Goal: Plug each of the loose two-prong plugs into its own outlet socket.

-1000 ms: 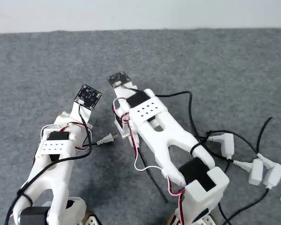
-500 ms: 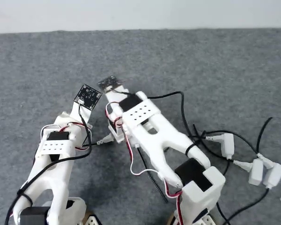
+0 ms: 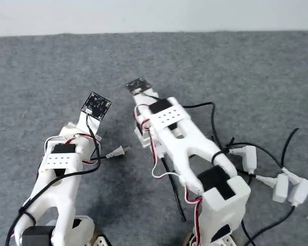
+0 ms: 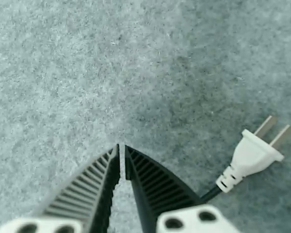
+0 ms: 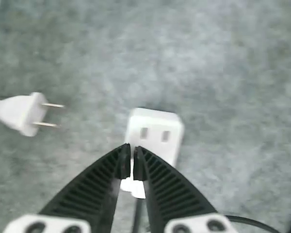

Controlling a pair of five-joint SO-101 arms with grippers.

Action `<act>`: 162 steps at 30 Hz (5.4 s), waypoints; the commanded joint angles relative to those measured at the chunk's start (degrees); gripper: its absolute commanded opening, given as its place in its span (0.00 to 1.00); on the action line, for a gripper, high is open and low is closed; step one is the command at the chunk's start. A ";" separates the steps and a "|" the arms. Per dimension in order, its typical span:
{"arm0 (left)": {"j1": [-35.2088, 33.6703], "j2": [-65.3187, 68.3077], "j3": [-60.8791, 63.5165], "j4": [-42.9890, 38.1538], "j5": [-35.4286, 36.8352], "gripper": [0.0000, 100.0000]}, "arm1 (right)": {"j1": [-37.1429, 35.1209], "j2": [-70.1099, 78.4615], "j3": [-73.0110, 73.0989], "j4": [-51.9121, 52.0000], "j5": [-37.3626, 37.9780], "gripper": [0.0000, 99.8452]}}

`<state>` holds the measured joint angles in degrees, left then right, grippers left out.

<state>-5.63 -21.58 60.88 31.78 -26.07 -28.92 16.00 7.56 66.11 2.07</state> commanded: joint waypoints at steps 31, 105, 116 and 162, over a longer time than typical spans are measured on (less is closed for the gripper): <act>-28.22 -1.41 -13.23 -4.57 37.45 0.02 | -22.11 2.42 -6.86 -4.09 49.58 0.17; -1.14 -1.85 2.07 -4.48 -7.21 0.04 | 21.41 22.46 -33.23 12.79 4.48 0.01; -1.14 -1.85 2.07 -4.57 -7.21 0.04 | 20.70 21.76 -33.32 14.90 4.48 0.01; -1.14 -1.85 2.07 -4.57 -7.21 0.04 | 17.98 20.79 -30.77 13.85 10.11 0.05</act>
<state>-7.21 -21.58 63.43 28.70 -32.66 -10.46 37.98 -22.86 79.82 11.21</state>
